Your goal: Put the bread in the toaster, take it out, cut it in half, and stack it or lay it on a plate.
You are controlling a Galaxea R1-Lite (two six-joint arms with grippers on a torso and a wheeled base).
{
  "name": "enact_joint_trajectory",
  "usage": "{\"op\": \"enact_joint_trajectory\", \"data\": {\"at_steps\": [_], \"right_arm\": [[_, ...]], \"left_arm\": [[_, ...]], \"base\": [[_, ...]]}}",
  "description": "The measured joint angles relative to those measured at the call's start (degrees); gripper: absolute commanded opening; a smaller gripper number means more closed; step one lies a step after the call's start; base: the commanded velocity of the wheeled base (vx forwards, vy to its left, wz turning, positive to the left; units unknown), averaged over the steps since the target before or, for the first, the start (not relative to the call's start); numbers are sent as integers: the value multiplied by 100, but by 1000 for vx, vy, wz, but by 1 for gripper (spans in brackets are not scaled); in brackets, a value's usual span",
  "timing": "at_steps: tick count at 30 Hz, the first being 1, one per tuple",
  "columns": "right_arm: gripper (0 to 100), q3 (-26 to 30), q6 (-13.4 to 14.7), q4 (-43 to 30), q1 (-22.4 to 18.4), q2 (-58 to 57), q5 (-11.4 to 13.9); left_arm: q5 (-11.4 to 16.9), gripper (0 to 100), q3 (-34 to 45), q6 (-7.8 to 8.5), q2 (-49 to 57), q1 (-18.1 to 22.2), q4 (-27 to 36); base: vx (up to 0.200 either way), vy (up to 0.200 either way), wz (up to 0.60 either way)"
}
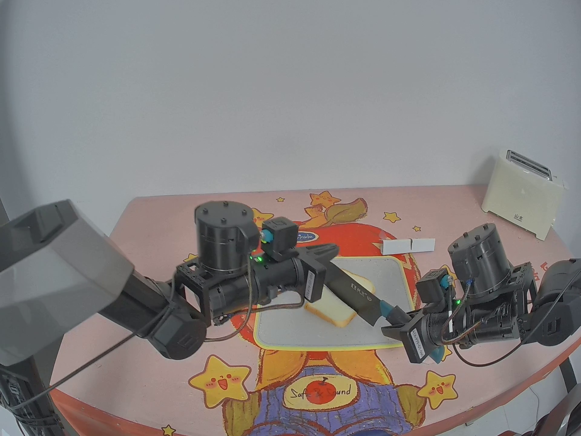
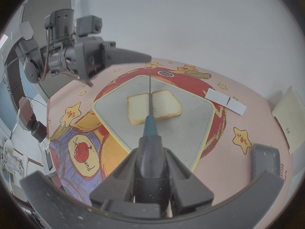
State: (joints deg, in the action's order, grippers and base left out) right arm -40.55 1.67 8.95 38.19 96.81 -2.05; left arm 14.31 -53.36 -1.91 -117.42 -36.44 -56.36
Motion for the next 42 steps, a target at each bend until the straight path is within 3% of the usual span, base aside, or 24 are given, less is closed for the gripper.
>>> {"op": "enact_joint_trajectory", "data": {"at_steps": [6, 10, 15, 21, 27, 42], "right_arm": [[0, 2, 0, 2, 1, -1, 2], [0, 2, 2, 0, 1, -1, 2], [0, 2, 5, 0, 1, -1, 2], [0, 20, 5, -2, -5, -4, 2], [0, 52, 5, 11, 6, -22, 5], [0, -13, 2, 13, 44, -96, 11]], "left_arm": [[18, 0, 206, 61, 752, 419, -24], [49, 0, 512, 187, 1351, 794, -35], [240, 0, 1362, 286, 2459, 1307, -38], [688, 0, 2719, 333, 4098, 1740, 83], [944, 0, 3283, 358, 4945, 1971, 195], [978, 0, 3374, 358, 5293, 2037, 189]], "base": [[0, 0, 0], [0, 0, 0], [0, 0, 0], [0, 0, 0], [0, 0, 0], [0, 0, 0]]}}
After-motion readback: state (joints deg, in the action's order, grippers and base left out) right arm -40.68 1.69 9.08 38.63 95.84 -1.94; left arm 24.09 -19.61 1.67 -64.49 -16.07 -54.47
